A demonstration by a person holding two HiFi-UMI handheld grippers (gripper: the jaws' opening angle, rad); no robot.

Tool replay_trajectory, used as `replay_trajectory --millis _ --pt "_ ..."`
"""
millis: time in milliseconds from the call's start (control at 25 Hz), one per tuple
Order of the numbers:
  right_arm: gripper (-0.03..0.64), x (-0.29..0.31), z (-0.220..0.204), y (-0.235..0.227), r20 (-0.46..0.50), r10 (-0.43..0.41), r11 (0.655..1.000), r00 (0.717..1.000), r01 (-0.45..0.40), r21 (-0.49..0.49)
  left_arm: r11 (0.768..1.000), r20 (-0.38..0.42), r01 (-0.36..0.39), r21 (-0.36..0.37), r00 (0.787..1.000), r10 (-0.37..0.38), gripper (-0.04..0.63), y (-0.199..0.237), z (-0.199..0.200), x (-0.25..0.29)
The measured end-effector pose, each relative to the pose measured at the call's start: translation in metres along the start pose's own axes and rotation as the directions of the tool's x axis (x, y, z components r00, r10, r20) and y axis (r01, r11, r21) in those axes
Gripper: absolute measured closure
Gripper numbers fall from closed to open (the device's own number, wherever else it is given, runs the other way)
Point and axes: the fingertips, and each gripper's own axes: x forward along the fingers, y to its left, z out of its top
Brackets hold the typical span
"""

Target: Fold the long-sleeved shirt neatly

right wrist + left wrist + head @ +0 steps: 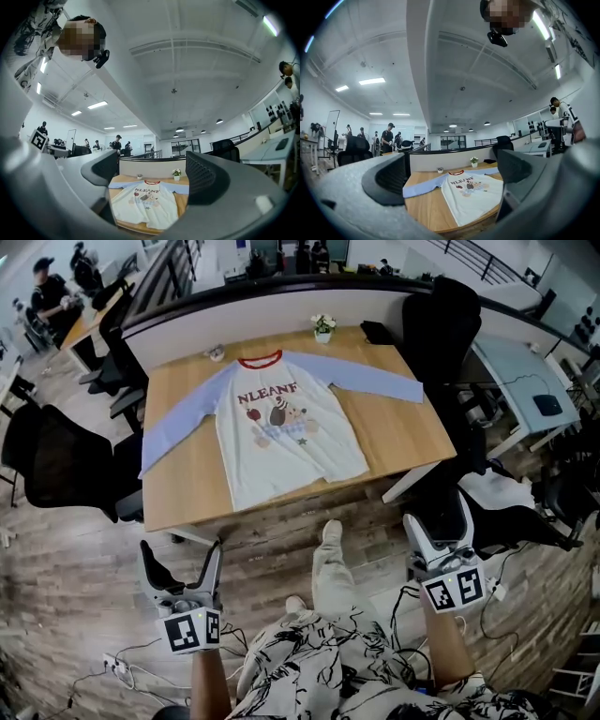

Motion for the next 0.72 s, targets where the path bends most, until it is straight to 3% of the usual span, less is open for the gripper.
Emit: replay_trajectory --millis 400,720 --pt "0.169 0.118 -0.028 -0.069 0.006 0.033 0.999 0.999 -0.033 0.017 1.0 -0.015 -0.002 0.026 1.0 0.003 -0.005 -0.016 -0.012 0.127" --pt "0.167 0.242 -0.027 -0.154 -0.012 0.084 0.996 0.996 -0.084 0.025 0.996 -0.013 -0.022 0.088 1.0 0.023 -0.006 -0.034 0.019 0.263"
